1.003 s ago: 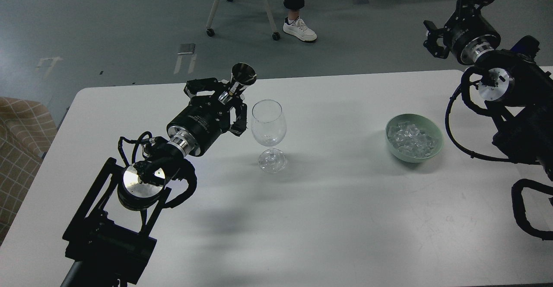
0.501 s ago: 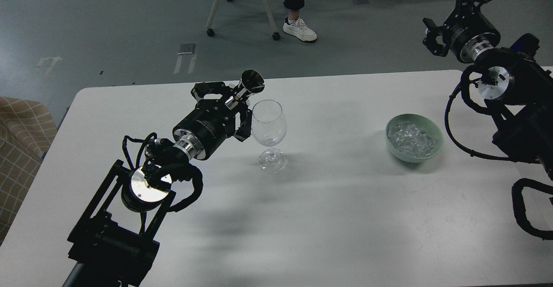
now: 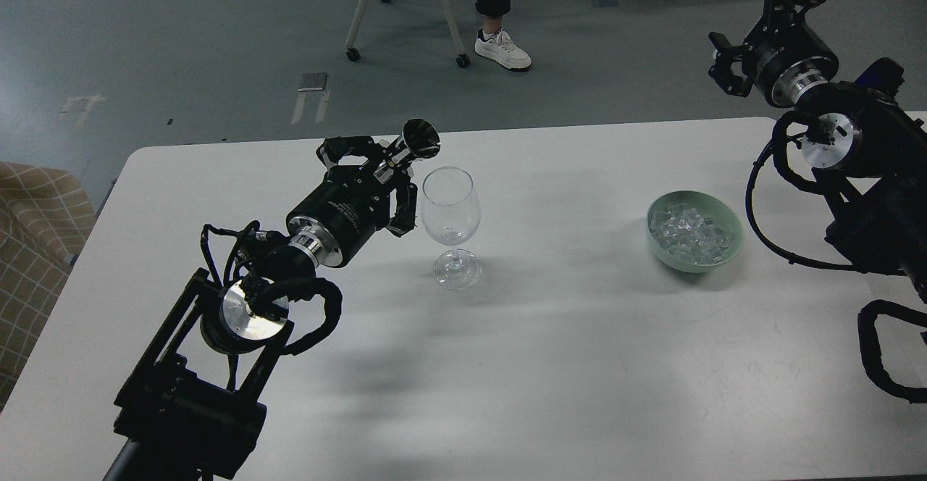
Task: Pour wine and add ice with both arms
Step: 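Tilt the jigger over the wine glass with the left gripper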
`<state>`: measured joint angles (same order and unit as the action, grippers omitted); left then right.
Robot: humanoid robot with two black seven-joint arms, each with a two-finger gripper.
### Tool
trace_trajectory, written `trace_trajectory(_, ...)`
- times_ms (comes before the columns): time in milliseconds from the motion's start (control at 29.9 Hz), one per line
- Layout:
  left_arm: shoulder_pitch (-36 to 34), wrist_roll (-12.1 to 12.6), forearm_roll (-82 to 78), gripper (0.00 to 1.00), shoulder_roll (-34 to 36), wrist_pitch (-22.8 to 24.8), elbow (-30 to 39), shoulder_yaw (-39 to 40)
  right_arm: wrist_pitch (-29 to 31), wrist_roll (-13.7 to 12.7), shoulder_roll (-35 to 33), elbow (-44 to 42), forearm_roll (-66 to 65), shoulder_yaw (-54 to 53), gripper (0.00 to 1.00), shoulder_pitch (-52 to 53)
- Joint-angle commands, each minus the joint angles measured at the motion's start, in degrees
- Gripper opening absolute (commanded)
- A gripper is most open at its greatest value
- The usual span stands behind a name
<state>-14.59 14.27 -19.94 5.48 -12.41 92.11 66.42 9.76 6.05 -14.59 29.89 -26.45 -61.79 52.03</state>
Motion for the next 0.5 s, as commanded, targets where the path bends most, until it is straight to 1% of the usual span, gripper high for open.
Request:
trace_trajectory(0, -0.4, -0.1, -0.2, 0.00, 0.1, 0.0, 0.0, -0.1, 0.0, 0.0, 0.0, 0.1, 0.0, 0.0, 1.00, 0.0)
trace_trajectory(100, -0.5, -0.3, -1.1, 0.00, 0.2, 0.6, 0.1, -0.1, 0.0, 0.0, 0.0, 0.0, 0.0, 0.0, 1.00, 0.0)
trace_trajectory(234, -0.2, -0.2, -5.1, 0.00, 0.1, 4.0, 0.1, -0.1, 0.0, 0.0, 0.0, 0.1, 0.0, 0.0, 1.00, -0.1)
trace_trajectory(468, -0.3, -0.3, -5.5, 0.00, 0.1, 4.1, -0.3, -0.2, 0.1, 0.0, 0.0, 0.0, 0.0, 0.0, 1.00, -0.1)
